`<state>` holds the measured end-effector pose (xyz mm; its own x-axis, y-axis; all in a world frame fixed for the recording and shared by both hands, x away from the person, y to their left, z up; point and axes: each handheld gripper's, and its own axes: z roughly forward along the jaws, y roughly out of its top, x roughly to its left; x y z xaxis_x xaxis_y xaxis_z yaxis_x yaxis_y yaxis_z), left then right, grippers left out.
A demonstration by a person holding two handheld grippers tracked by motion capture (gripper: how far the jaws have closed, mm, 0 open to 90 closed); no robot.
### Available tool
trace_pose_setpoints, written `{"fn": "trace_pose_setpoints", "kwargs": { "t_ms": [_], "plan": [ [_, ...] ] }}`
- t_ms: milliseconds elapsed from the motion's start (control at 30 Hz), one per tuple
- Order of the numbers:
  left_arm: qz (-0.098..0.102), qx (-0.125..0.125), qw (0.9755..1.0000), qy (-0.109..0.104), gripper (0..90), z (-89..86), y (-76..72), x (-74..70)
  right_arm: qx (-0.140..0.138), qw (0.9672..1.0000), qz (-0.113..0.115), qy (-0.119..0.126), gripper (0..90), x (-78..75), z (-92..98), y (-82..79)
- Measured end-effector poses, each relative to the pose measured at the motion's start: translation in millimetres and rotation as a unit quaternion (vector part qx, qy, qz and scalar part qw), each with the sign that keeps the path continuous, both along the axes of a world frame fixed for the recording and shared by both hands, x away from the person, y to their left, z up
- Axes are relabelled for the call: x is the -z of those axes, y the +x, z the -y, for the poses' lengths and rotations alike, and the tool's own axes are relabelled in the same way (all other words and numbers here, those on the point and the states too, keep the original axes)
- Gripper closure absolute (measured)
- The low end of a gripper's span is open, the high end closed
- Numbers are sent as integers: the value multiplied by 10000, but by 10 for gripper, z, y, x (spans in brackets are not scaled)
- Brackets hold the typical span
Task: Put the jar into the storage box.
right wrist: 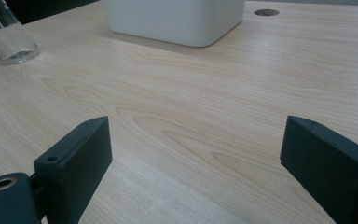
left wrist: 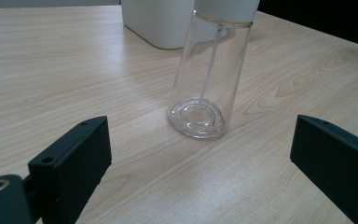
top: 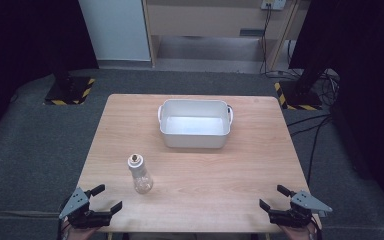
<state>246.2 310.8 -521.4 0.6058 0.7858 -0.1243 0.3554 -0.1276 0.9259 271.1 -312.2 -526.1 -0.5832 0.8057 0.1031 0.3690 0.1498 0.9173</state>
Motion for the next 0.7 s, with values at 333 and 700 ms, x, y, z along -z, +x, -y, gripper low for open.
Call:
{"fn": "trace_pose_setpoints", "kwargs": {
  "t_ms": [333, 700],
  "plan": [
    [78, 63, 9999, 132, 43, 18, 42, -207, 21, 10000, -1, 4, 91, -2, 5, -1],
    [0, 218, 9993, 302, 43, 23, 88, -387, 25, 10000, 20, 8, 92, -4, 7, -2]
  ]
}}
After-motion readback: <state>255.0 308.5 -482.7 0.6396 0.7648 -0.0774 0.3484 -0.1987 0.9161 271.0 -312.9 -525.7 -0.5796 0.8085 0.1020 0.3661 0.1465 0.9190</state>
